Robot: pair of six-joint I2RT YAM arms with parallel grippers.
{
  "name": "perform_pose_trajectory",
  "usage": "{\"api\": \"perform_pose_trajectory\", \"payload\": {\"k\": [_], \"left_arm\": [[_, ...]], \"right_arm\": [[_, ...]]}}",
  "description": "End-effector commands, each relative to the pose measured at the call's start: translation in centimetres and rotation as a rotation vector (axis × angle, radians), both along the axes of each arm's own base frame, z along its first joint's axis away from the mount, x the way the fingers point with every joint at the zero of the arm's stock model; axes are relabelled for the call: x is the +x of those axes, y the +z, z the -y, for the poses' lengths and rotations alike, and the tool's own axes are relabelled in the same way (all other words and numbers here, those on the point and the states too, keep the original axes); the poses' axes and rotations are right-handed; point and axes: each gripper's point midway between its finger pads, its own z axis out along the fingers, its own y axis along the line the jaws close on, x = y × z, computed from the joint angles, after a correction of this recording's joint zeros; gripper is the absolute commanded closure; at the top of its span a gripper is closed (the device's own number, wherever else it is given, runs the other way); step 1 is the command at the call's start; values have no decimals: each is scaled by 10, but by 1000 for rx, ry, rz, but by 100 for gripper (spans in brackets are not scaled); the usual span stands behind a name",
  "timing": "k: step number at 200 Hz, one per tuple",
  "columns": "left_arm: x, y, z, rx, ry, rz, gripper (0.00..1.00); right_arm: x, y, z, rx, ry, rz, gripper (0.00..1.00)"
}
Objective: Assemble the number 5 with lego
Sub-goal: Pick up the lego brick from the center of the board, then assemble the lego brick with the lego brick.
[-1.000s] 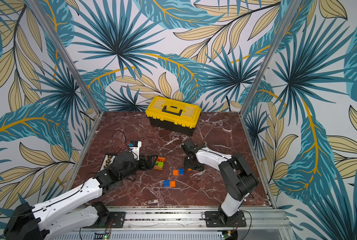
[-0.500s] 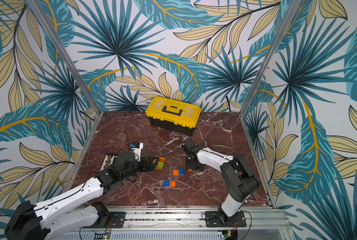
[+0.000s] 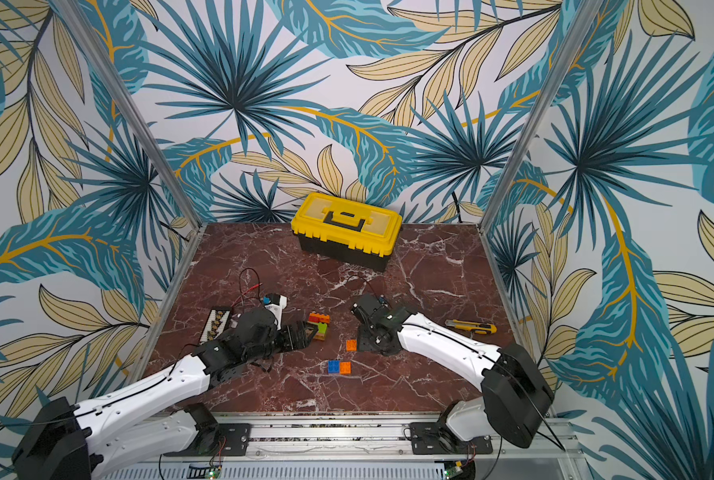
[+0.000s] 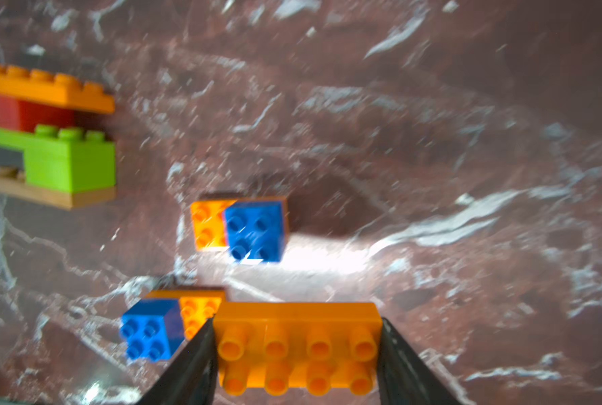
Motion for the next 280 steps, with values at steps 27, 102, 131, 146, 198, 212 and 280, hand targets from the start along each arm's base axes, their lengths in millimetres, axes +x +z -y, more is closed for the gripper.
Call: {"api": "perform_pose_trajectory", "payload": {"k": [27,102,131,146,198,212,280], "left_arm": [[-12,-14,-12,-20,39,-48,0],[-18,-21,-37,3,129,-27,0],[-18,-22,-36,-12,126,-23,0],[-18,-22,-35,-13,125,-21,0],[-17,-21,-36,-11,126,-16,0],[-17,-22,-36,-9,126,-15,0],[-15,-22,-37,0,133,-7,0]], "right_arm": [[-15,-3,-48,8,9,8,41],[-25,-11,-79,-16,32,12,41],[-29,-15,-78,-36,29,1,41],[-30,-17,-78,-48,29,-7,41],[-31,-22,-83,-55,34,-12,41],[-30,-22,-82,-51,25,-9,41],[-35,-32,-81,-84,26,-48,41]]}}
